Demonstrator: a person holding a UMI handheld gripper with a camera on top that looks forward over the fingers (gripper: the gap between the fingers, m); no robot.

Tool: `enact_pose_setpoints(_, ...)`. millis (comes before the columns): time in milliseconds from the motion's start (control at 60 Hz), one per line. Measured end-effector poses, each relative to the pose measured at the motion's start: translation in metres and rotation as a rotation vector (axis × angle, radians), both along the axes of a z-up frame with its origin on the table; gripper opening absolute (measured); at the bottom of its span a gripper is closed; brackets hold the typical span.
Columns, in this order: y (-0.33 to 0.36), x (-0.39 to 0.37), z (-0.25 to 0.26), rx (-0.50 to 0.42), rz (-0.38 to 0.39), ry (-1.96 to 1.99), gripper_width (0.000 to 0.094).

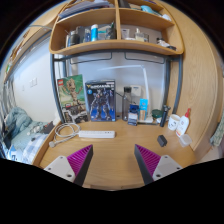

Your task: Unplug charger

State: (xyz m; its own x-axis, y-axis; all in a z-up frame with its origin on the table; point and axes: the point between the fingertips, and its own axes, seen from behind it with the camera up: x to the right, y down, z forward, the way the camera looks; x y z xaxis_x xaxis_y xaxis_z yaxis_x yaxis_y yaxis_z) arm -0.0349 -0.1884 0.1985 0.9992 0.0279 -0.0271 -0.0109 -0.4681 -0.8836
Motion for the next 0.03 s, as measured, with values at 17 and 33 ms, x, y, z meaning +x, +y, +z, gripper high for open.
enact_pose_setpoints(17,-0.0006,-0.0002,-0.0006,-0.001,-0.002,0.004,0.0843)
enact_pose_setpoints(33,-0.0015,-0.0006,-0.0014,-0.003,-0.003,0.008,0.0843)
